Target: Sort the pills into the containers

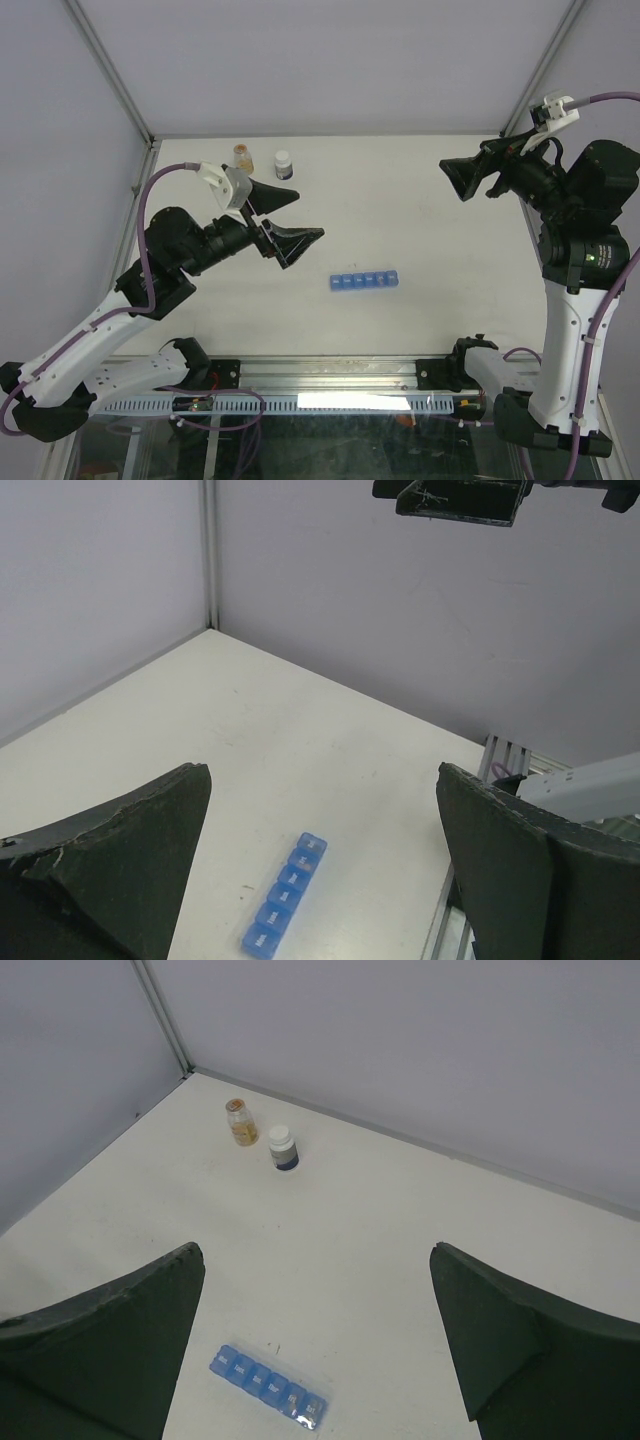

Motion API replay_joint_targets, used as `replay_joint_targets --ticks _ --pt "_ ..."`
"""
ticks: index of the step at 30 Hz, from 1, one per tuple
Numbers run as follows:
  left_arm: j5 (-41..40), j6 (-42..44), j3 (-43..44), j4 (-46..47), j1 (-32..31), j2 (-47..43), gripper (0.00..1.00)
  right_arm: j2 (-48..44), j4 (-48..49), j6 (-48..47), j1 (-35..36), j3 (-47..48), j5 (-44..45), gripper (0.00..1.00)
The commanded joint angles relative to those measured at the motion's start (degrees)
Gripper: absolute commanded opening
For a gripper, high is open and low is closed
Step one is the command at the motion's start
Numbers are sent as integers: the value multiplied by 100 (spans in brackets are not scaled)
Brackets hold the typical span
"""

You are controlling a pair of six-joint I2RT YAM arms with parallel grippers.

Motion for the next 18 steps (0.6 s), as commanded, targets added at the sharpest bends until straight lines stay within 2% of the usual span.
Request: replay_joint_targets --ticks 1,18 --pt "105 111 5 270 47 -100 99 -7 147 -13 -43 161 78 99" --pt "46 131 -96 274 47 -143 99 -13 151 -4 -45 145 106 99"
